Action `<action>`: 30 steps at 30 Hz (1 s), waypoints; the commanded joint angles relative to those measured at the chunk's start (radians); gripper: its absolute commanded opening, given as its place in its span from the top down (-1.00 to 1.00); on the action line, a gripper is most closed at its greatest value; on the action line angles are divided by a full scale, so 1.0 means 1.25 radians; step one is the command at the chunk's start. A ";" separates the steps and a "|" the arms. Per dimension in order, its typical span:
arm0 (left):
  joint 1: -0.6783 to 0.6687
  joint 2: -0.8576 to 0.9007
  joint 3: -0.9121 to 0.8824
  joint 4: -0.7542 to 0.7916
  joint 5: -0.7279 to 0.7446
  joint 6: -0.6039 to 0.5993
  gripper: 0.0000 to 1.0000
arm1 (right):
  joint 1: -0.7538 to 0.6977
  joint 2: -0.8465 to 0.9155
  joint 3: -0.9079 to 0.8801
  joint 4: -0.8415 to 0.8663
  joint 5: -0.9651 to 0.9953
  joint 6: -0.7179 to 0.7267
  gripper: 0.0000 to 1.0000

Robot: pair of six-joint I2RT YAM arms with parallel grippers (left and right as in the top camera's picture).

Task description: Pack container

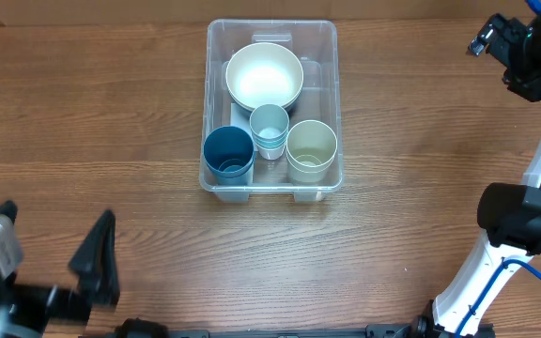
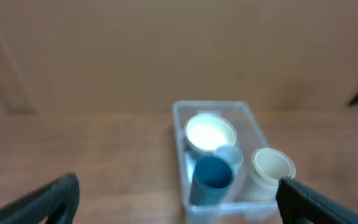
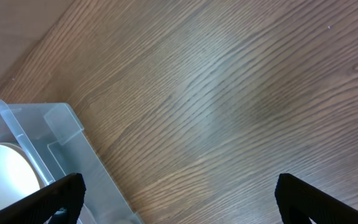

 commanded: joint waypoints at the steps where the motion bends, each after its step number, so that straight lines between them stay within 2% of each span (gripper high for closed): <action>1: 0.110 -0.159 -0.364 0.295 0.185 0.168 -1.00 | -0.002 -0.018 0.019 0.003 -0.005 0.005 -1.00; 3: 0.156 -0.269 -0.634 0.566 0.273 0.222 -1.00 | -0.002 -0.018 0.019 0.003 -0.005 0.005 -1.00; 4: 0.170 -0.299 -0.723 0.659 0.302 0.237 -1.00 | -0.002 -0.018 0.019 0.003 -0.005 0.005 -1.00; 8: 0.214 -0.391 -1.019 0.959 0.397 0.242 -1.00 | -0.002 -0.018 0.019 0.003 -0.005 0.005 -1.00; 10: 0.237 -0.484 -1.194 1.097 0.426 0.242 -1.00 | -0.002 -0.018 0.019 0.003 -0.005 0.005 -1.00; 14: 0.257 -0.641 -1.348 1.119 0.426 0.241 -1.00 | -0.002 -0.018 0.019 0.003 -0.005 0.005 -1.00; 18: 0.268 -0.638 -1.406 1.107 0.437 0.239 -1.00 | -0.002 -0.018 0.019 0.003 -0.005 0.005 -1.00; 24: 0.267 -0.638 -1.471 1.007 0.433 0.235 -1.00 | -0.002 -0.018 0.019 0.003 -0.005 0.005 -1.00; 26: 0.267 -0.638 -1.471 0.988 0.402 0.180 -1.00 | -0.002 -0.018 0.019 0.003 -0.005 0.005 -1.00; 28: 0.267 -0.638 -1.472 0.968 0.334 0.074 -1.00 | -0.002 -0.018 0.019 0.003 -0.005 0.005 -1.00; 30: 0.267 -0.638 -1.472 0.967 0.328 0.065 -1.00 | -0.002 -0.018 0.019 0.003 -0.005 0.005 -1.00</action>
